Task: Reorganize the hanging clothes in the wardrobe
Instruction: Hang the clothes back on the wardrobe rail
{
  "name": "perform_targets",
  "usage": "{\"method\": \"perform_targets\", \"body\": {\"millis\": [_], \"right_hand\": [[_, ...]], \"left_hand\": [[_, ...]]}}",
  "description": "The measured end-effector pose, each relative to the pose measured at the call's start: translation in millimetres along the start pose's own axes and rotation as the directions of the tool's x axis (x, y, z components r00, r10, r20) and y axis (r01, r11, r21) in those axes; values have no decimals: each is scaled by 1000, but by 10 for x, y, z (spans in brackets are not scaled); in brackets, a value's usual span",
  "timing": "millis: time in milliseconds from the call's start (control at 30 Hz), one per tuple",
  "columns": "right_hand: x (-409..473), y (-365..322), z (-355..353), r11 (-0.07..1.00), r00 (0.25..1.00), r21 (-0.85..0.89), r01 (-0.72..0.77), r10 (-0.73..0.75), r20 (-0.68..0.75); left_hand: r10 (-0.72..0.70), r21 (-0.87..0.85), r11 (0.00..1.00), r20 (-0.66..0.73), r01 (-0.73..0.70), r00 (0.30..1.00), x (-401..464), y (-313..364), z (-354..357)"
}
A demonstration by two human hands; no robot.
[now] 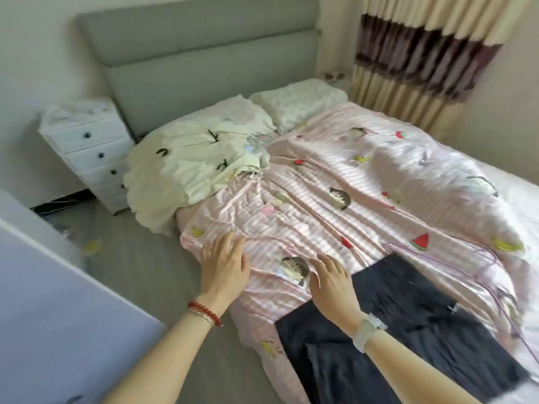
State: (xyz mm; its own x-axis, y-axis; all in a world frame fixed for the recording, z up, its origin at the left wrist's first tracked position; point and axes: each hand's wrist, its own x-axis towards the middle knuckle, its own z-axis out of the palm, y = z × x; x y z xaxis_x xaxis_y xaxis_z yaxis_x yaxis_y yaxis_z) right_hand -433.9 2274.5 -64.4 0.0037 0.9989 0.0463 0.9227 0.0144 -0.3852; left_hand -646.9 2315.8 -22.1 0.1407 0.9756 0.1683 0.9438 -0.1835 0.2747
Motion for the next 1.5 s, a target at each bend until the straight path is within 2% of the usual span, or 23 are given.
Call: {"method": "perform_targets", "body": {"millis": [100, 267, 433, 533, 600, 733, 767, 833, 867, 933, 1000, 1033, 1100, 1200, 1300, 1400, 1500], "right_hand": [[-266, 995, -162, 961, 961, -3, -277, 277, 8], [-748, 2310, -280, 771, 772, 31, -636, 636, 26], [-948, 3316, -292, 571, 575, 74, -818, 817, 54], [-918, 3835, -294, 555, 556, 55, -830, 831, 14], [-852, 4122, -272, 510, 510, 34, -860, 860, 2], [-713, 4485, -167, 329, 334, 54, -943, 934, 125], [-691, 4505, -147, 295, 303, 79, -952, 946, 114], [-669, 4457, -110, 266, 271, 175, -948, 963, 4], [-672, 4387, -92, 288, 283, 238, -927, 957, -56], [-711, 4199, -49, 414, 383, 340, -844, 910, -157], [-771, 4029, -35, 550, 498, 339, -763, 835, -234], [-792, 3976, -57, 592, 532, 329, -736, 806, -259], [-782, 3914, -167, 642, 567, 327, -693, 766, -303], [-677, 3828, -391, 719, 617, 343, -605, 695, -369], [-474, 3642, -612, 780, 656, 319, -539, 626, -422], [-228, 3366, -750, 839, 705, 266, -474, 543, -457], [86, 2979, -837, 898, 769, 217, -383, 440, -463]], "left_hand": [[184, -48, 983, 168, -179, 968, 279, 858, 587], [365, -138, 931, 420, -339, 831, 425, 1943, 1529], [367, -154, 920, 661, -360, 655, 363, 2487, 2331], [349, -135, 914, 743, -383, 571, 305, 2617, 2684], [331, -128, 918, 770, -375, 546, 301, 2661, 2843], [317, -134, 928, 777, -349, 544, 413, 2735, 3000], [322, -144, 929, 767, -340, 555, 460, 2761, 3007], [352, -181, 927, 723, -328, 594, 566, 2838, 2991], [372, -208, 924, 690, -322, 622, 622, 2889, 2969], [415, -261, 910, 597, -323, 686, 750, 3008, 2903], [460, -269, 888, 477, -374, 749, 890, 3145, 2824], [481, -250, 876, 420, -412, 770, 961, 3207, 2780], [516, -201, 856, 368, -475, 774, 1093, 3305, 2685], [540, -199, 840, 399, -505, 741, 1225, 3342, 2551], [590, -373, 799, 343, -471, 731, 1316, 3199, 2286], [562, -497, 777, 270, -386, 782, 1350, 2818, 1891], [439, -483, 821, 198, -302, 876, 1340, 2323, 1451]]}}
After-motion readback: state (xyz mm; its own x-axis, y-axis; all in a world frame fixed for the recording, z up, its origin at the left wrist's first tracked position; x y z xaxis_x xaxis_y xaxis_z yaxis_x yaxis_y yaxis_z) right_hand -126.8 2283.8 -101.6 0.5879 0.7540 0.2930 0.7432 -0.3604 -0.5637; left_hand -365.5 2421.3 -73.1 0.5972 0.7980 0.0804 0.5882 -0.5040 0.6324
